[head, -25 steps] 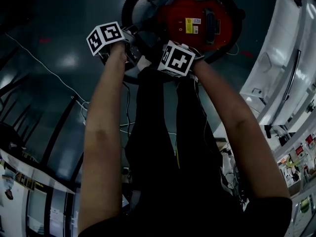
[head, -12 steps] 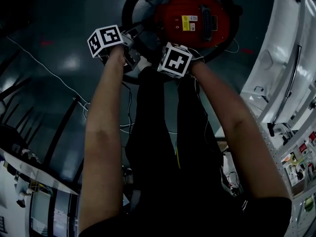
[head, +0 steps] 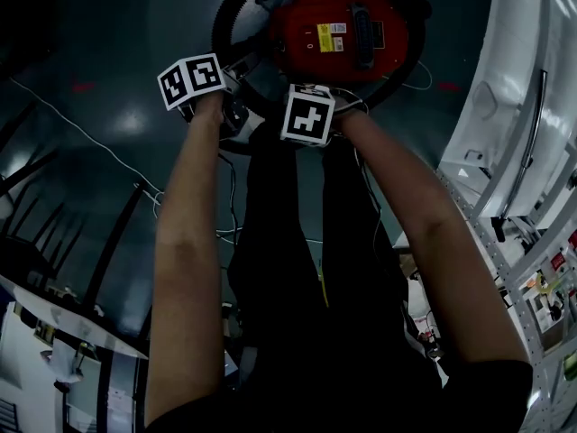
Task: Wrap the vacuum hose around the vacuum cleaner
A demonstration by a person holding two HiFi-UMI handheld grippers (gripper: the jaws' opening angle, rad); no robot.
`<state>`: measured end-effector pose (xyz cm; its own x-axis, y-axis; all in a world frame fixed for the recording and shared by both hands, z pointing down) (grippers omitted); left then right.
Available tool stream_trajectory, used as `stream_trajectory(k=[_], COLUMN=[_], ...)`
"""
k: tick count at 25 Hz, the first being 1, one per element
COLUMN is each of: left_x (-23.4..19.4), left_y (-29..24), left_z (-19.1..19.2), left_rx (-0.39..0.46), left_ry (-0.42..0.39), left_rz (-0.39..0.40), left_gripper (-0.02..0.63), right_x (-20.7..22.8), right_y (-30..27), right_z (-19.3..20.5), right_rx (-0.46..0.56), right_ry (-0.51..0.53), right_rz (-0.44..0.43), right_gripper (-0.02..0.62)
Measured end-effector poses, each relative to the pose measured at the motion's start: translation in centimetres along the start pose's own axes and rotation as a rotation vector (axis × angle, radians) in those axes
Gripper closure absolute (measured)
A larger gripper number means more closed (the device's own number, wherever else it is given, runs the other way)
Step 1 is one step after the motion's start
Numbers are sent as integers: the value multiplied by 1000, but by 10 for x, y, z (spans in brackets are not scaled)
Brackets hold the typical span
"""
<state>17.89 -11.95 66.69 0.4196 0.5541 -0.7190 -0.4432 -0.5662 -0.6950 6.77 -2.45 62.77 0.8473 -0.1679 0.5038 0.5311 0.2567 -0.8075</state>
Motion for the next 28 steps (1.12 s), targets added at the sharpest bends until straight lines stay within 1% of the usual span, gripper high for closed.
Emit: stream_trajectory(k=[2, 4, 8, 10, 12, 17, 21, 24, 27, 28], left_x=[1, 3, 16, 25, 35, 53, 71, 93, 114, 120], left_y=[0, 1, 6, 11, 16, 20, 17, 9, -6, -11], left_z=[-1, -3, -15, -26, -38, -68, -95, -115, -126, -128], left_rx=[-4, -9, 2, 36, 69, 105, 120, 111, 49, 27], left_ry=[-35, -92, -274, -369, -439, -514, -612, -725, -883, -936], left_rz=[-30, -66, -162, -200, -222, -259, -310, -333, -367, -378], left_gripper=[332, 294, 237, 229, 214, 207, 207, 207, 212, 224], right_x=[0, 2, 3, 3, 2, -1, 0, -3, -6, -6], right_y=[4, 8, 19, 22, 24, 26, 30, 30, 31, 31], right_z=[3, 6, 9, 12, 14, 20, 27, 33, 36, 36], right_rx=[-11, -19, -20, -28, -41, -54, -65, -87, -87, -83], right_ry=[-3, 2, 2, 18, 47, 92, 121, 155, 164, 163], right_rz=[1, 9, 20, 24, 35, 32, 30, 26, 21, 17], right_gripper=[350, 350, 350, 351, 351, 351, 351, 351, 351, 351])
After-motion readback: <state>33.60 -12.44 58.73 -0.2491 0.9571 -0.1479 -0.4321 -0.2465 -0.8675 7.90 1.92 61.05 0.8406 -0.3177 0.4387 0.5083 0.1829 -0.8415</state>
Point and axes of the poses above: the fingertips, and each gripper's own axes: y backward along the fingers, x to its right, z out of its underside, the point moved 1 cm from there along y, backward along the fingers, and after that the axes turned 4 degrees about z, right-handed, at the moved point
